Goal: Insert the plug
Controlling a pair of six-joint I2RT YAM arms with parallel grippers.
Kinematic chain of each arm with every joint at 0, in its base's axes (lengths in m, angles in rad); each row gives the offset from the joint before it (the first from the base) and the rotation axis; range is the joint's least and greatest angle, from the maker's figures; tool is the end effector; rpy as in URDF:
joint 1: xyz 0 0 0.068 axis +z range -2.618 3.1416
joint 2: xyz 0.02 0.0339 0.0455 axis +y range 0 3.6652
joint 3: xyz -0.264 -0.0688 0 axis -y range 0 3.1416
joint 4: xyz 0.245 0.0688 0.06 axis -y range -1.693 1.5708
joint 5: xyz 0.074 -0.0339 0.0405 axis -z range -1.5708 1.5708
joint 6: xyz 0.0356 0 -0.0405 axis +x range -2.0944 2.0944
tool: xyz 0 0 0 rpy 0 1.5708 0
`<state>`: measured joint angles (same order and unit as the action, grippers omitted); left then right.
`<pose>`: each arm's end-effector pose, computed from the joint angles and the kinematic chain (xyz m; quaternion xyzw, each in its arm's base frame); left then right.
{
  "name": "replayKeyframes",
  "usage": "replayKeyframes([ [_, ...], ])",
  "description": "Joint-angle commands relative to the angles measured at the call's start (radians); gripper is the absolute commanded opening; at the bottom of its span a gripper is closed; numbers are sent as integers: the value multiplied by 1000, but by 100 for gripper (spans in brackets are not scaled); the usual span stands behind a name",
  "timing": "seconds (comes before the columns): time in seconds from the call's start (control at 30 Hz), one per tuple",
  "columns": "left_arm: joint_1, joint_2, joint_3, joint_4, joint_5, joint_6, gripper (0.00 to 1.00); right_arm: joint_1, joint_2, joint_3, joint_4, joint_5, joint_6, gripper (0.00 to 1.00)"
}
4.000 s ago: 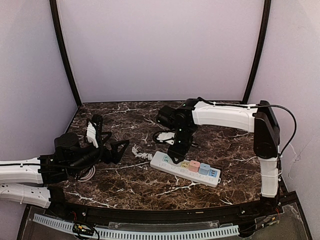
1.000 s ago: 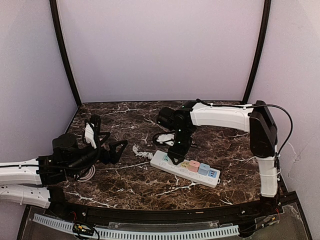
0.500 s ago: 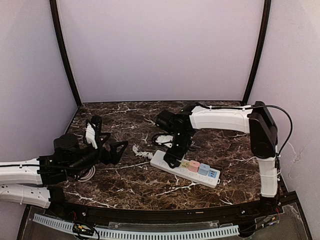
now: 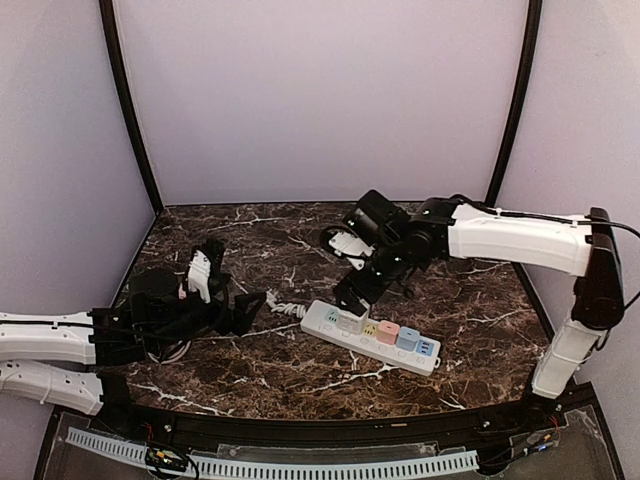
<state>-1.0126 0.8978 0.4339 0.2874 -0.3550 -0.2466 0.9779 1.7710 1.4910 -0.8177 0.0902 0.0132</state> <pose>0.1202 -0.1691 0.2451 0.1769 0.7423 -0.2627 0.5905 0.2119 0.3087 0.2648 -0.4411 0.8653 0.0728 0.2268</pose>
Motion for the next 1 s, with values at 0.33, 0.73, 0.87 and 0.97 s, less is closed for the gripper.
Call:
replayKeyframes([
  [0.33, -90, 514, 330, -36, 52, -80, 99, -100, -524, -618, 626, -39, 506, 99],
  [0.73, -150, 869, 659, -169, -13, -147, 95, -111, -780, -728, 515, 169, 534, 99],
  [0.87, -151, 942, 736, -202, -5, -161, 91, -111, -855, -774, 521, 169, 544, 99],
  [0.97, -155, 998, 782, -217, -6, -173, 91, -111, -901, -800, 520, 169, 550, 99],
])
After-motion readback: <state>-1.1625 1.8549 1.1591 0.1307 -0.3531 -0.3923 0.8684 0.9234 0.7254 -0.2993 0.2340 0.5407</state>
